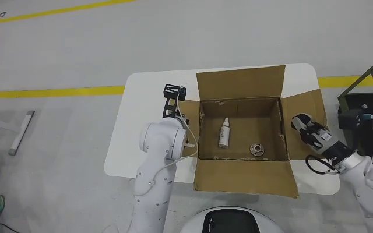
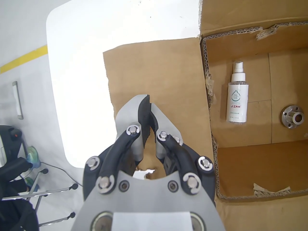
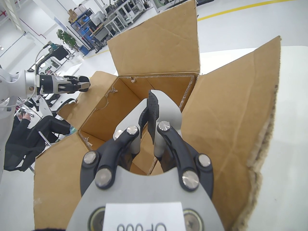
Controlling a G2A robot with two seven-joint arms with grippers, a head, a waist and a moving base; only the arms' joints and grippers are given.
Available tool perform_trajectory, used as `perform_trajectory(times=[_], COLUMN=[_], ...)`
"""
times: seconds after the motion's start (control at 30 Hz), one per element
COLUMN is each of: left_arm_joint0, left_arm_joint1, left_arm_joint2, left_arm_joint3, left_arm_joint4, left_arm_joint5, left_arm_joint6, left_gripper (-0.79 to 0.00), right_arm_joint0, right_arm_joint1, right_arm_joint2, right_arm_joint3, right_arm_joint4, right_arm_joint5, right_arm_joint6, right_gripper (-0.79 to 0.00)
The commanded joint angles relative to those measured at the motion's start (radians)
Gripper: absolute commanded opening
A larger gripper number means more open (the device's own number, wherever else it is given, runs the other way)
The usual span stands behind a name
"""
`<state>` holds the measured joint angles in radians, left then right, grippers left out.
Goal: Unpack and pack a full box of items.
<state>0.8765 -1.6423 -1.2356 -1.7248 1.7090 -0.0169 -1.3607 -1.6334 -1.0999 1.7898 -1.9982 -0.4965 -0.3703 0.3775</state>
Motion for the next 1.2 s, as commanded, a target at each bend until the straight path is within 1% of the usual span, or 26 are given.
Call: perform_trajectory(times=[0.0, 0.1, 0.13, 0.17, 0.2, 0.33, 0.47, 0.57, 0.63, 0.73, 0.9, 1.17], left_arm_joint0=[0.002, 0.003, 0.002, -0.001, -0.006, -0.024, -0.036, -0.043, -0.047, -0.048, -0.044, -0.044], left_arm_joint1=[0.000, 0.000, 0.000, 0.000, 0.000, 0.000, 0.002, 0.002, 0.004, 0.006, 0.010, 0.010], left_arm_joint2=[0.001, -0.001, -0.001, -0.003, -0.006, -0.025, -0.039, -0.054, -0.066, -0.081, -0.108, -0.108], left_arm_joint3=[0.001, 0.003, 0.002, -0.002, -0.007, -0.046, -0.082, -0.112, -0.125, -0.133, -0.130, -0.130], left_arm_joint4=[0.004, 0.008, 0.008, 0.006, 0.002, -0.025, -0.026, -0.034, -0.029, -0.007, 0.014, 0.014], left_arm_joint5=[0.001, 0.006, 0.005, 0.006, 0.010, 0.009, 0.009, 0.017, 0.023, 0.031, 0.048, 0.048], left_arm_joint6=[0.001, 0.002, 0.002, -0.001, -0.005, 0.004, 0.003, 0.018, 0.023, 0.036, 0.035, 0.035], left_gripper=[-0.785, -0.785, -0.437, -0.040, 0.000, 0.000, 0.000, 0.000, 0.000, 0.000, 0.000, 0.000], right_arm_joint0=[0.001, 0.000, -0.001, -0.001, -0.001, 0.012, 0.049, 0.096, 0.138, 0.213, 0.326, 0.326], right_arm_joint1=[0.000, 0.000, 0.000, 0.000, 0.000, 0.001, 0.005, 0.008, 0.009, 0.007, -0.004, -0.004], right_arm_joint2=[0.001, -0.001, -0.002, -0.002, 0.000, 0.013, -0.015, -0.079, -0.135, -0.232, -0.387, -0.387], right_arm_joint3=[-0.001, -0.005, -0.009, -0.013, -0.019, -0.061, -0.101, -0.101, -0.087, -0.057, 0.013, 0.013], right_arm_joint4=[0.001, 0.013, 0.027, 0.041, 0.059, 0.170, 0.194, 0.154, 0.095, 0.010, -0.096, -0.096], right_arm_joint5=[0.000, 0.000, -0.001, -0.001, -0.001, -0.003, 0.002, 0.036, 0.104, 0.167, 0.201, 0.201], right_arm_joint6=[0.001, 0.003, 0.001, 0.002, 0.004, 0.035, 0.109, 0.173, 0.229, 0.264, 0.257, 0.257], right_gripper=[-0.785, -0.785, -0.785, -0.785, -0.785, -0.785, -0.785, -0.785, -0.785, -0.785, -0.785, -0.785])
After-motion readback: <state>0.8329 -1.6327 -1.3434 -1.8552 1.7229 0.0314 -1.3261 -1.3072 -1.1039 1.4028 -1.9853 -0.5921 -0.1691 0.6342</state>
